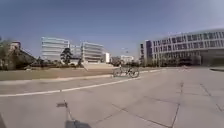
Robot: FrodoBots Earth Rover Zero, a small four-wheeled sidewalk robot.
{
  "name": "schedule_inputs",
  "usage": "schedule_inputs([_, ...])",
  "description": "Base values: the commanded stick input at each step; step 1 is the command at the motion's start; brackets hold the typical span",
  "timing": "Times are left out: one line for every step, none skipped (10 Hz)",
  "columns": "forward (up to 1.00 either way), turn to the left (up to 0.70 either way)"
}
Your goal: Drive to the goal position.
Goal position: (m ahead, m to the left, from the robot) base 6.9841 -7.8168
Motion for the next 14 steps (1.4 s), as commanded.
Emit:
schedule_inputs([0.7, -0.34])
schedule_inputs([0.7, -0.34])
schedule_inputs([0.7, -0.34])
schedule_inputs([0.7, -0.34])
schedule_inputs([0.7, -0.34])
schedule_inputs([0.7, -0.34])
schedule_inputs([0.7, -0.34])
schedule_inputs([0.7, -0.34])
schedule_inputs([0.7, -0.34])
schedule_inputs([0.7, -0.34])
schedule_inputs([0.7, -0.34])
schedule_inputs([0.7, -0.34])
schedule_inputs([0.7, -0.24])
schedule_inputs([0.7, -0.1])
